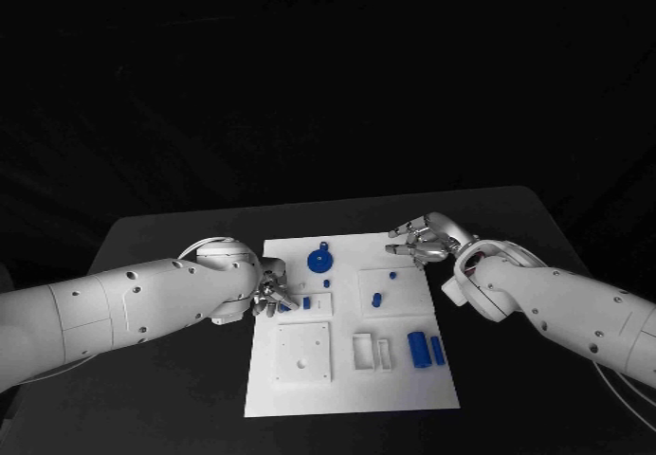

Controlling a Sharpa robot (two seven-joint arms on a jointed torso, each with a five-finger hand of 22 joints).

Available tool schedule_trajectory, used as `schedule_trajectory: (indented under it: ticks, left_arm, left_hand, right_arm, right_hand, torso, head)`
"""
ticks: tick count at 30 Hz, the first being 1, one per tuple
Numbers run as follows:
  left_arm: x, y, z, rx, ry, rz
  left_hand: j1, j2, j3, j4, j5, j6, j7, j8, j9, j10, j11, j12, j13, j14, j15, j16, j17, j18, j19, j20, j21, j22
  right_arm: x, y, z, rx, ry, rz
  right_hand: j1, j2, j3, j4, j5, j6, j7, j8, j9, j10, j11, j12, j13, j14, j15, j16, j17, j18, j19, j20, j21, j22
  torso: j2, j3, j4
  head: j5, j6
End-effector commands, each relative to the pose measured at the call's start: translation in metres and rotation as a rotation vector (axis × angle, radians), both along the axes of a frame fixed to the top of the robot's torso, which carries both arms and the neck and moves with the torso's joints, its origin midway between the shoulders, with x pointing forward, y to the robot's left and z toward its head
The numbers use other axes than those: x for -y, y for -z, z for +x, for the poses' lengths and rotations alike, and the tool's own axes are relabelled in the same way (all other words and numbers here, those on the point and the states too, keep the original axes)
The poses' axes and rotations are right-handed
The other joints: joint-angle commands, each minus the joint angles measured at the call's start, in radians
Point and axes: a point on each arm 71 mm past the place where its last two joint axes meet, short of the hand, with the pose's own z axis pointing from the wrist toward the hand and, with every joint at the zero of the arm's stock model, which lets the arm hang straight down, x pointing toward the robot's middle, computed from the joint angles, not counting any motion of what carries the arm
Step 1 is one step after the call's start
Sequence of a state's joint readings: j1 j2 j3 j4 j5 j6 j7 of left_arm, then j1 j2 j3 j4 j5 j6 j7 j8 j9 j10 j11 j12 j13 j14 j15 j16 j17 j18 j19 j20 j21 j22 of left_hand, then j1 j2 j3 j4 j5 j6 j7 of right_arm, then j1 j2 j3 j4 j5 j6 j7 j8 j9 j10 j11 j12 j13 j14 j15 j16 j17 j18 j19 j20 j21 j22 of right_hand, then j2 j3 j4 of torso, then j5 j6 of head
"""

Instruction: Assemble the parts on the task board

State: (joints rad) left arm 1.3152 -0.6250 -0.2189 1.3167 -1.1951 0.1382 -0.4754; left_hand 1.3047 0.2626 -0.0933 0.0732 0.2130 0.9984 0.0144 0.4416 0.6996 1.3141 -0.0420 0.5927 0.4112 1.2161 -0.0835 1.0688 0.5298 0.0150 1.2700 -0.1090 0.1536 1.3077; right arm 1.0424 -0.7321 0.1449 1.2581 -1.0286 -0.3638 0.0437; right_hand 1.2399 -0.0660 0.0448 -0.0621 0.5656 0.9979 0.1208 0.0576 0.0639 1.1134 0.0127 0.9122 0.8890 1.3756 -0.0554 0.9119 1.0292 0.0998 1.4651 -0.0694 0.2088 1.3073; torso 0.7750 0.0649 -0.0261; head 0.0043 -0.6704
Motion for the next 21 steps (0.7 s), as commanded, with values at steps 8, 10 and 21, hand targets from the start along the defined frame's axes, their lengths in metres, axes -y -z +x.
schedule_trajectory:
  ticks: [8,10,21]
  left_arm:
    - [-0.010,0.010,-0.005,-0.055,-0.078,-0.087]
    - [-0.013,0.010,-0.004,-0.057,-0.098,-0.109]
    - [-0.025,0.006,-0.001,-0.069,-0.167,-0.192]
  left_hand:
    - [-0.001,-0.024,0.114,-0.118,0.040,-0.011,0.003,0.007,-0.007,-0.009,0.000,0.004,-0.007,-0.009,0.004,0.005,-0.008,-0.005,-0.001,0.009,-0.006,0.019]
    - [0.002,-0.025,0.117,-0.123,0.040,-0.011,0.004,0.008,-0.007,-0.009,0.000,0.004,-0.007,-0.009,0.003,0.006,-0.009,-0.005,-0.001,0.009,-0.006,0.019]
    - [-0.001,-0.027,0.125,-0.146,0.042,-0.012,0.003,0.017,-0.007,-0.009,-0.001,0.007,-0.009,-0.009,0.002,0.011,-0.012,-0.005,-0.001,0.008,-0.003,0.019]
  right_arm:
    - [-0.002,0.001,-0.001,-0.004,-0.015,0.002]
    - [-0.002,0.001,-0.001,-0.004,-0.015,0.002]
    - [-0.002,0.000,-0.001,-0.002,-0.016,0.004]
  right_hand:
    - [-0.011,-0.001,0.001,0.004,0.005,-0.008,0.000,0.005,0.001,-0.008,-0.001,0.002,-0.001,-0.002,0.000,-0.001,0.000,0.007,0.028,-0.005,-0.005,0.025]
    - [-0.011,-0.001,0.001,0.004,0.005,-0.008,0.000,0.005,0.001,-0.008,-0.001,0.002,-0.001,-0.002,0.000,-0.001,0.000,0.007,0.028,-0.005,-0.005,0.025]
    - [-0.011,-0.001,0.001,0.004,0.005,-0.008,0.000,0.005,0.001,-0.008,-0.001,0.002,-0.001,-0.002,0.000,-0.001,0.000,0.007,0.028,-0.005,-0.005,0.025]
  torso:
    - [0.000,-0.0008,-0.0002]
    - [0.000,-0.0008,0.0003]
    - [0.000,-0.0006,0.0001]
  head:
    - [-0.001,0.003]
    - [-0.001,0.005]
    - [0.002,0.010]
